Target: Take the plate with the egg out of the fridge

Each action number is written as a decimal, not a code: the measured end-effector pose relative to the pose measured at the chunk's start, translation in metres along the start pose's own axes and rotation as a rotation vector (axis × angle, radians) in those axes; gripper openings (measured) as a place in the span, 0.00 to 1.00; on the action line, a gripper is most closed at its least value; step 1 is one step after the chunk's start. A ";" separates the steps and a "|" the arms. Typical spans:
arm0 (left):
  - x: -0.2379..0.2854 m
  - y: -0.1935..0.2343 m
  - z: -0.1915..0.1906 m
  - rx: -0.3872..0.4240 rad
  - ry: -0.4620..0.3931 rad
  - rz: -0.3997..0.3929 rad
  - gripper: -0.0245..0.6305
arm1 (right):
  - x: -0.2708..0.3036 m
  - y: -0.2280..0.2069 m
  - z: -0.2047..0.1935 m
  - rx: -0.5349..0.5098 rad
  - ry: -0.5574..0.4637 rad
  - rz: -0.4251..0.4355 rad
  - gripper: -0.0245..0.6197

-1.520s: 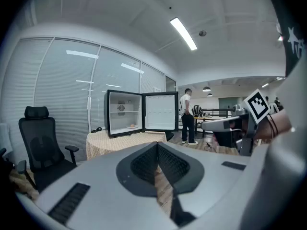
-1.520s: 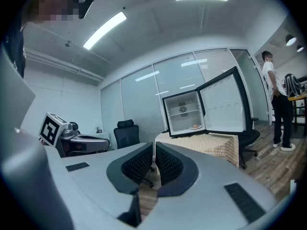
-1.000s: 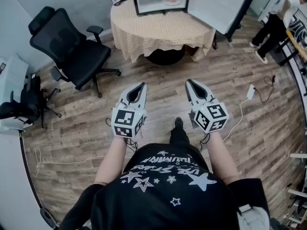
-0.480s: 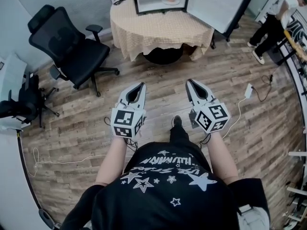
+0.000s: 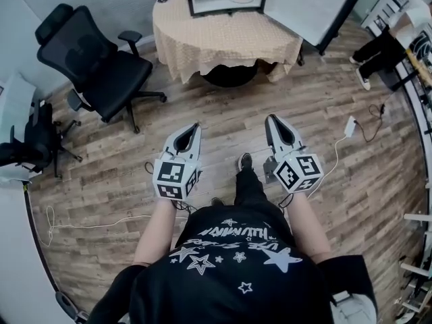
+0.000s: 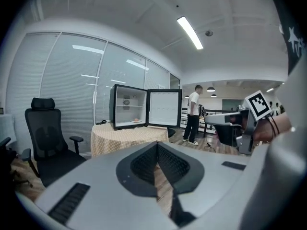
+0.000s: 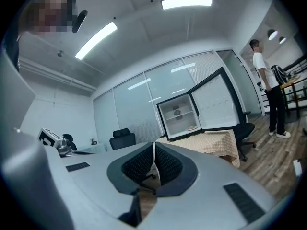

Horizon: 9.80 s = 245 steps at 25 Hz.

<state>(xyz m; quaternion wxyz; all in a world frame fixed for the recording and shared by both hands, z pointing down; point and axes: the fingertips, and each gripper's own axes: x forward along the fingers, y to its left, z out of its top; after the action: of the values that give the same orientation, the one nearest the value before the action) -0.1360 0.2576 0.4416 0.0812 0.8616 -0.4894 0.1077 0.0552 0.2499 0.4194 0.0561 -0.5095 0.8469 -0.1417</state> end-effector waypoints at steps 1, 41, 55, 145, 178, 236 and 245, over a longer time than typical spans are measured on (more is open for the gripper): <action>0.006 0.000 0.000 -0.005 0.002 0.002 0.05 | 0.004 -0.005 0.001 -0.006 0.004 -0.001 0.09; 0.236 0.060 0.076 -0.040 0.037 0.179 0.05 | 0.229 -0.203 0.044 0.065 0.155 0.142 0.08; 0.298 0.123 0.088 -0.026 0.000 0.105 0.05 | 0.291 -0.216 0.038 0.059 0.172 0.062 0.08; 0.632 0.281 0.113 0.004 0.214 -0.140 0.05 | 0.667 -0.435 0.003 0.847 0.138 -0.336 0.35; 0.597 0.267 0.103 0.012 0.203 -0.172 0.05 | 0.619 -0.405 -0.032 0.999 0.135 -0.315 0.24; 0.442 0.177 0.088 0.021 0.125 -0.131 0.05 | 0.417 -0.289 0.051 1.127 -0.136 -0.013 0.10; 0.412 0.130 0.080 0.020 0.109 -0.091 0.05 | 0.365 -0.288 0.056 1.168 -0.147 0.055 0.10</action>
<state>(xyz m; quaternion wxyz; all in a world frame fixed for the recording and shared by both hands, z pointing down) -0.0340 -0.1681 0.4781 0.1041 0.8766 -0.4433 0.1557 0.1393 -0.2079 0.4696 0.3896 -0.3803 0.6353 -0.5477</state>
